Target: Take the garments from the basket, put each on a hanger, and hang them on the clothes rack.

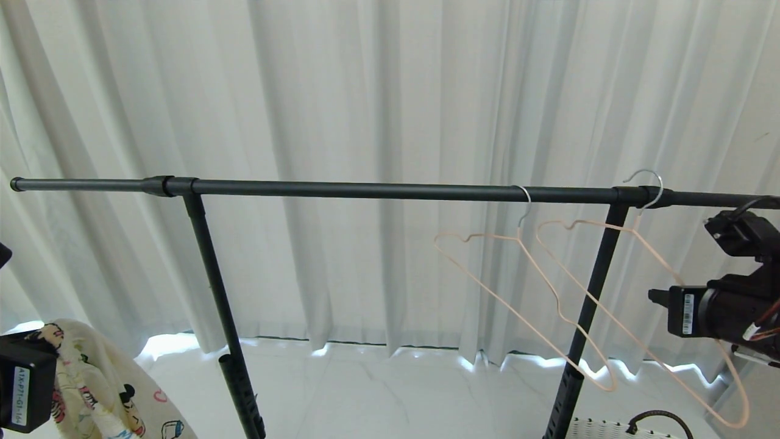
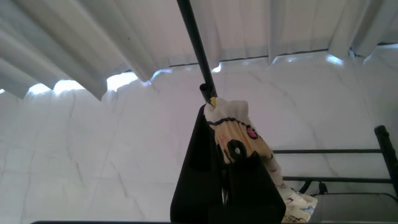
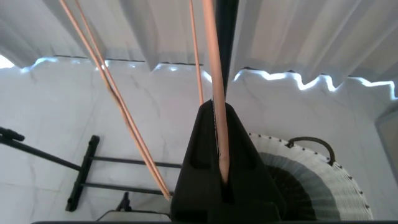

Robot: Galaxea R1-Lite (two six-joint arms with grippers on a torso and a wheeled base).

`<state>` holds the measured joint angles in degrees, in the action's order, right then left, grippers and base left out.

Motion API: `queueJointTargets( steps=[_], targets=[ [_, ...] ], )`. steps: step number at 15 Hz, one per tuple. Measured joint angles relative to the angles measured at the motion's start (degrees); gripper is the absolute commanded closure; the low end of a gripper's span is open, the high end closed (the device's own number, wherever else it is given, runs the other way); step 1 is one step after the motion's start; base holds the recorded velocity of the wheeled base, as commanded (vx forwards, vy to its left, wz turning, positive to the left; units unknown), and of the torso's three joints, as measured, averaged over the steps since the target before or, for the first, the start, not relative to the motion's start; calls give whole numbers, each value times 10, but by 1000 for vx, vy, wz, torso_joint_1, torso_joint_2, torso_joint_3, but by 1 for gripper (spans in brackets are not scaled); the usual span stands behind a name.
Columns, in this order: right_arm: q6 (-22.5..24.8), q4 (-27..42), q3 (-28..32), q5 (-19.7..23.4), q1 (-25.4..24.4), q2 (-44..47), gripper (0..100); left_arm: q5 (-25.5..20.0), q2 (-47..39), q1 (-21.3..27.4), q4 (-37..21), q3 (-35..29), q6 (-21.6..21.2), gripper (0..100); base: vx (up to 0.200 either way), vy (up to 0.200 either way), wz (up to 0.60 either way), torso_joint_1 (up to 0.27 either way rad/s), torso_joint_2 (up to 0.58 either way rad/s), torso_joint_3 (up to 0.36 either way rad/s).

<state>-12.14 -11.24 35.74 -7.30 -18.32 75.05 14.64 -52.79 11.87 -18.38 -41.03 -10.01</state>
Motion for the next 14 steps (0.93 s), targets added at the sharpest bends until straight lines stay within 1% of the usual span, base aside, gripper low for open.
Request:
queueJointTargets(
  steps=[3, 9, 14],
  targets=[
    [13, 20, -18, 0, 0, -35, 100, 0, 0, 0, 0, 0, 0, 100, -200, 0, 0, 7, 12, -1],
    [22, 36, -21, 0, -5, -71, 100, -1, -1, 0, 13, 1, 0, 100, -200, 0, 0, 0, 2, 6],
    [22, 36, -18, 1, -36, -79, 100, -1, -2, 0, 13, 2, 0, 100, -200, 0, 0, 0, 0, 3]
  ],
)
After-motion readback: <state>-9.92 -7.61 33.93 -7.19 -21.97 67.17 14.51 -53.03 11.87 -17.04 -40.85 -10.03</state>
